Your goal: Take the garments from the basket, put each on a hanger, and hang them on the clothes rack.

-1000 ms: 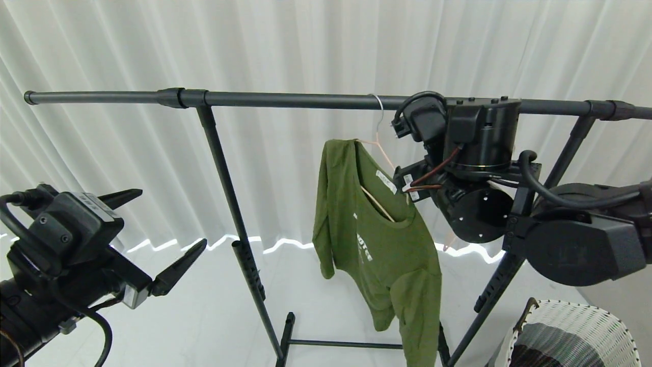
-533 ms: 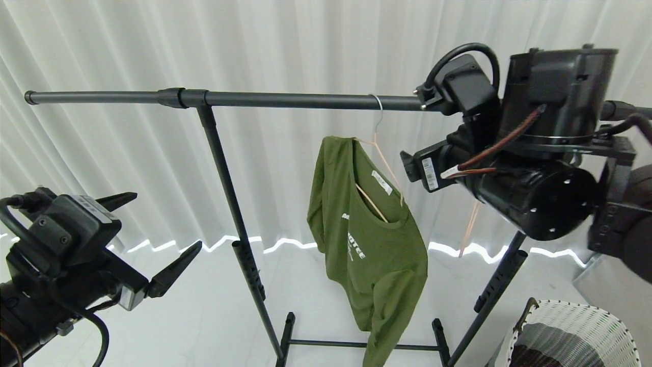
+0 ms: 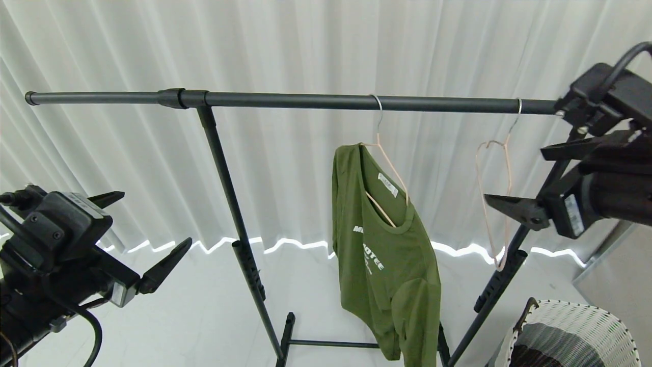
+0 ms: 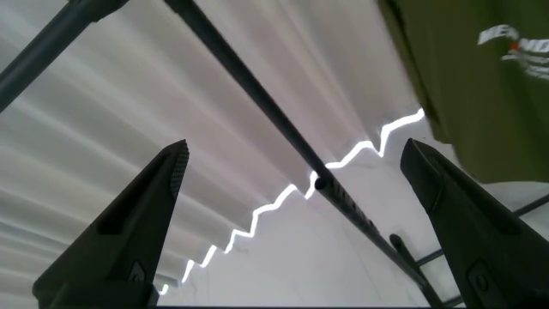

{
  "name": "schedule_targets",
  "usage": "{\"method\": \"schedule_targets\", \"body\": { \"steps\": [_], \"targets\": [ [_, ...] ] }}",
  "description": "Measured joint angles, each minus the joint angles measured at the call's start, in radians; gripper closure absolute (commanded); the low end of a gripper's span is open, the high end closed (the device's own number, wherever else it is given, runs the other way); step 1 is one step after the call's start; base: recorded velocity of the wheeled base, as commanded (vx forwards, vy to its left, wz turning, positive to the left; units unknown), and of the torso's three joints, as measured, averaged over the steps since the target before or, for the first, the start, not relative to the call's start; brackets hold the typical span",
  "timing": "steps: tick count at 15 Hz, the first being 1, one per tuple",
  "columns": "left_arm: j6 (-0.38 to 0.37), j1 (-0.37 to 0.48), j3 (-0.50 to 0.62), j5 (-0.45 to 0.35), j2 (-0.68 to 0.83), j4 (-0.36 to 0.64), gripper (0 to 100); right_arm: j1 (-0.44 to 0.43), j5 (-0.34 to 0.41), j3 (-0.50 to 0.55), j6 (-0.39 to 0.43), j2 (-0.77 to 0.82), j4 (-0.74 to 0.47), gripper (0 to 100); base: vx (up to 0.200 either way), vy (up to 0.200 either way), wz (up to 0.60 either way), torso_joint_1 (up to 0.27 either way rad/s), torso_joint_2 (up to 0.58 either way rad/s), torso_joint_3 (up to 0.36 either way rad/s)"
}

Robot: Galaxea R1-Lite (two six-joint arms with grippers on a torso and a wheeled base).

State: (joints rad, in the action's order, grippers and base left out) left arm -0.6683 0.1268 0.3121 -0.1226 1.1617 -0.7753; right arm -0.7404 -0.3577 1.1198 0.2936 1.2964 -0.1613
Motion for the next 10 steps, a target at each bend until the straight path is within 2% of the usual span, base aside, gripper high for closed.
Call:
{"method": "schedule_targets", "body": {
  "steps": [2, 4, 7, 10],
  "targets": [
    [-0.001, -0.026, 0.0, 0.001, -0.003, 0.0, 0, 0.127, 0.005, -0.051, 0.043, -0.063, -0.023, 0, 0.0, 0.0, 0.0, 0.0, 0.0, 0.0],
    [-0.001, -0.047, -0.001, 0.001, -0.005, 0.0, 0, 0.243, 0.005, -0.133, 0.109, -0.111, 0.021, 0, -0.2, 0.0, 0.0, 0.007, 0.0, 0.002],
    [0.0, -0.067, -0.003, 0.001, -0.006, 0.0, 0, 0.341, 0.007, -0.252, 0.155, -0.154, 0.173, 0, -0.2, 0.0, 0.0, 0.004, 0.0, 0.006],
    [-0.001, -0.074, -0.021, 0.001, -0.016, 0.001, 0, 0.405, 0.007, -0.32, 0.188, -0.179, 0.228, 0, -0.2, 0.0, 0.0, 0.001, 0.0, 0.004]
  ]
}}
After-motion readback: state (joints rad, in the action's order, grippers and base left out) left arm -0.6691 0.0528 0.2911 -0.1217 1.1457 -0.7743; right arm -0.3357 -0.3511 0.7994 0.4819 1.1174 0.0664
